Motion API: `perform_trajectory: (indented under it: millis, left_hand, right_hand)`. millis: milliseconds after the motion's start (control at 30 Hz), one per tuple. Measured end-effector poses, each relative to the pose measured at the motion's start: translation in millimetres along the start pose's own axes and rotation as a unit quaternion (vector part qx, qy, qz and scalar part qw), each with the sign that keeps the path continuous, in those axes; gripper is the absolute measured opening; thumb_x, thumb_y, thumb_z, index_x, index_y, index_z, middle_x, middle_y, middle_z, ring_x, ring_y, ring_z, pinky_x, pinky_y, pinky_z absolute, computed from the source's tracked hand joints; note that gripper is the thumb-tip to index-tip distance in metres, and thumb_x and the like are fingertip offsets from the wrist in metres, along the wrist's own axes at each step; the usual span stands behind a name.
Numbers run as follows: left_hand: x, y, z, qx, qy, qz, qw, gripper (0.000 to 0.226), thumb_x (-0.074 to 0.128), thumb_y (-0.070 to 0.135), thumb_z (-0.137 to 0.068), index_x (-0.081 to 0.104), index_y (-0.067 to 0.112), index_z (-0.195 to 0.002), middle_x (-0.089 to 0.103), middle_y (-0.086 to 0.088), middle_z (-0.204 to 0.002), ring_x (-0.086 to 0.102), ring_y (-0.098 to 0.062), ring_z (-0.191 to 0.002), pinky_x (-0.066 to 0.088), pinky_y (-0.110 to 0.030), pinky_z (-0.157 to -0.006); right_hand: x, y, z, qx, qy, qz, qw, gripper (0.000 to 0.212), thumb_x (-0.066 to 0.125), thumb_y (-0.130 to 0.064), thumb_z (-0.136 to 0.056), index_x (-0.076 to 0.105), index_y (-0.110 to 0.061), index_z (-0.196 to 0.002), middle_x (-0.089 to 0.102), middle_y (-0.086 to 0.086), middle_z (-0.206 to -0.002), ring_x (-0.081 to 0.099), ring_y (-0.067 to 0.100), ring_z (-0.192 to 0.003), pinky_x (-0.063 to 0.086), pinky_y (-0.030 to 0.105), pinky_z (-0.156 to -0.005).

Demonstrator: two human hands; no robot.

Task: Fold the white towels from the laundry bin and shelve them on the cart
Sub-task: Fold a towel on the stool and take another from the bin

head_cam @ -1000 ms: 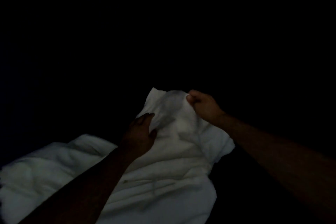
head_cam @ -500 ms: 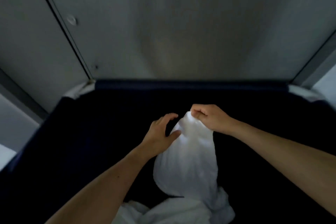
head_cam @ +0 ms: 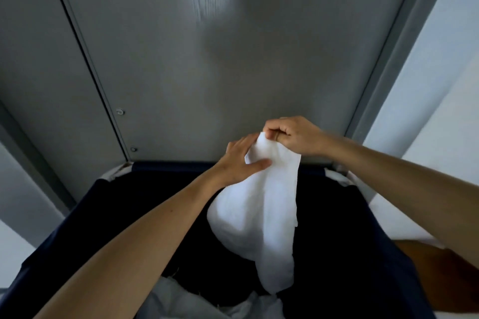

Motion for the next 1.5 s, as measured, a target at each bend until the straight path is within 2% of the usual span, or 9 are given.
perform_trajectory:
  millis: [233,367,600,800,967,1067,1233,1333,1500]
  left_hand:
    - [14,41,22,-0.018,0.084,0.145,0.986,0.011,0.056,0.017,-0.093,0.062,0.019,-0.101,0.059,0.007,-0.081,0.053,-0.004,-0.07,0.041,-0.009,-0.057]
    - [20,49,44,-0.016,0.099,0.185,0.978,0.014,0.058,0.01,-0.091,0.064,0.014,-0.104,0.063,0.003,-0.087,0.059,-0.007,-0.077,0.047,-0.016,-0.068]
    - [16,47,78,-0.003,0.108,0.127,0.986,0.009,0.057,0.009,-0.091,0.061,0.0,-0.09,0.055,-0.004,-0.08,0.049,-0.014,-0.074,0.04,-0.028,-0.067]
    - [-6,59,88,-0.006,0.174,0.134,0.976,0.011,0.056,0.017,-0.093,0.059,0.009,-0.086,0.055,0.005,-0.075,0.05,-0.008,-0.07,0.042,-0.024,-0.067]
    - [-36,59,99,-0.01,0.263,0.142,0.954,0.018,0.054,0.021,-0.094,0.057,0.008,-0.082,0.052,0.006,-0.073,0.047,-0.004,-0.065,0.038,-0.017,-0.061]
    - [-55,55,105,-0.02,0.305,0.116,0.945,0.026,0.054,0.024,-0.094,0.054,-0.001,-0.085,0.049,0.002,-0.073,0.045,-0.009,-0.067,0.036,-0.025,-0.062]
    - [-56,25,111,-0.132,0.221,-0.069,0.964,0.026,0.06,0.039,-0.089,0.06,0.014,-0.098,0.06,-0.001,-0.095,0.055,-0.02,-0.094,0.038,-0.027,-0.073]
    - [-37,27,109,-0.125,0.148,-0.122,0.973,0.033,0.072,0.044,-0.077,0.05,0.02,-0.078,0.056,0.003,-0.08,0.053,-0.017,-0.08,0.037,-0.027,-0.065]
    - [33,35,105,-0.1,-0.007,-0.131,0.986,0.045,0.069,0.041,-0.08,0.059,0.017,-0.117,0.063,-0.001,-0.109,0.058,-0.017,-0.101,0.04,-0.023,-0.077]
  right_hand:
    - [-12,2,48,0.045,0.077,-0.151,0.985,0.011,0.058,-0.024,-0.091,0.059,-0.02,-0.081,0.056,-0.008,-0.073,0.047,0.005,-0.067,0.036,0.013,-0.061]
    - [10,6,72,0.068,0.031,-0.246,0.966,0.014,0.071,-0.026,-0.082,0.06,-0.021,-0.089,0.057,-0.011,-0.078,0.051,0.004,-0.071,0.041,0.017,-0.064]
    - [45,6,101,0.112,-0.113,-0.184,0.97,0.019,0.074,-0.027,-0.078,0.066,-0.022,-0.095,0.066,-0.004,-0.095,0.063,0.013,-0.089,0.049,0.028,-0.084]
    - [42,7,112,0.151,-0.076,-0.243,0.955,0.03,0.076,-0.031,-0.076,0.066,-0.02,-0.102,0.068,-0.004,-0.101,0.064,0.009,-0.09,0.05,0.023,-0.082]
    - [51,28,127,0.167,-0.126,-0.117,0.971,0.032,0.068,-0.036,-0.084,0.067,-0.016,-0.109,0.067,-0.003,-0.105,0.06,0.01,-0.096,0.044,0.021,-0.083]
    - [47,44,131,0.179,-0.061,-0.104,0.976,0.029,0.058,-0.032,-0.092,0.066,-0.006,-0.101,0.067,0.009,-0.099,0.059,0.016,-0.09,0.037,0.02,-0.071]
    - [13,38,122,0.176,0.11,-0.104,0.973,0.021,0.048,-0.023,-0.097,0.051,-0.011,-0.08,0.052,0.006,-0.076,0.049,0.019,-0.077,0.027,0.025,-0.059]
    - [10,9,112,0.134,0.086,-0.109,0.981,0.02,0.048,-0.019,-0.096,0.058,-0.009,-0.083,0.056,0.004,-0.081,0.05,0.016,-0.078,0.031,0.022,-0.064]
    - [50,-43,98,0.067,0.045,-0.134,0.988,0.022,0.052,-0.019,-0.094,0.065,-0.004,-0.085,0.062,0.002,-0.081,0.054,0.01,-0.075,0.037,0.017,-0.068]
Point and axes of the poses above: each hand's wrist, its own z-axis away from the middle knuckle, its own x-axis out of the palm, y = z × x, the point moved 8 cm from there along -z, towards the middle knuckle
